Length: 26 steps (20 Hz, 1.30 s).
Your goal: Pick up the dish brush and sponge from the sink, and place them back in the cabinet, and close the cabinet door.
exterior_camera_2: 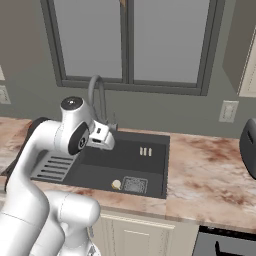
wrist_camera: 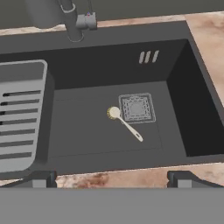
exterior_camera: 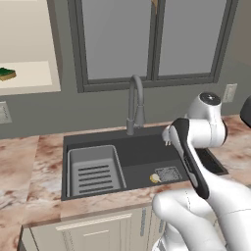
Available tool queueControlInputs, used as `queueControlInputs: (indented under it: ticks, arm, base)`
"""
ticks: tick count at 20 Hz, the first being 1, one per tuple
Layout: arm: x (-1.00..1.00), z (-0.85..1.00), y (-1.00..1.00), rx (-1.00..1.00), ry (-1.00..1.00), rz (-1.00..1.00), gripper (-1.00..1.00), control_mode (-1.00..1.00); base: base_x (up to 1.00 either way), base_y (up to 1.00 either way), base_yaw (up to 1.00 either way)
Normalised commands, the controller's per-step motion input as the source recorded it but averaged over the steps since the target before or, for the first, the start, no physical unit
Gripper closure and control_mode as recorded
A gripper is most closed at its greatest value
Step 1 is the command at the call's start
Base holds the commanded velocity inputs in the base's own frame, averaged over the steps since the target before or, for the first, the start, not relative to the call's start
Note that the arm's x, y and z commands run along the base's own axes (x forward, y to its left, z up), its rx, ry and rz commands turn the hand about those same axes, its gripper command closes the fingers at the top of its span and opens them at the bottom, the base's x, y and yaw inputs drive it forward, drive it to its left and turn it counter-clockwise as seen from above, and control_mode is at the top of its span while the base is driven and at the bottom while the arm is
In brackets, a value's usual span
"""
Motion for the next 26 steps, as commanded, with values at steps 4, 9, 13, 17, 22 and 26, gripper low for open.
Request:
queueControlInputs:
  ticks: [4,9,13,17,22,26]
  arm:
    - [0.26,-0.26,0.00,0.00,0.00,0.00,-1.00,-1.00]
    - [0.22,-0.20,0.00,0.00,0.00,0.00,-1.00,-1.00]
    - [0.13,-0.15,0.00,0.00,0.00,0.00,-1.00,-1.00]
    - [0.04,-0.19,0.00,0.00,0.00,0.00,-1.00,-1.00]
    - [0.05,-0.29,-0.01,0.00,0.00,0.00,-1.00,-1.00]
    - [0.10,-0.24,0.00,0.00,0.00,0.00,-1.00,-1.00]
  base:
    - [0.00,0.00,0.00]
    - [0.00,0.00,0.00]
    - [0.00,0.00,0.00]
    - [0.00,0.00,0.00]
    - [0.00,0.00,0.00]
    - [0.00,0.00,0.00]
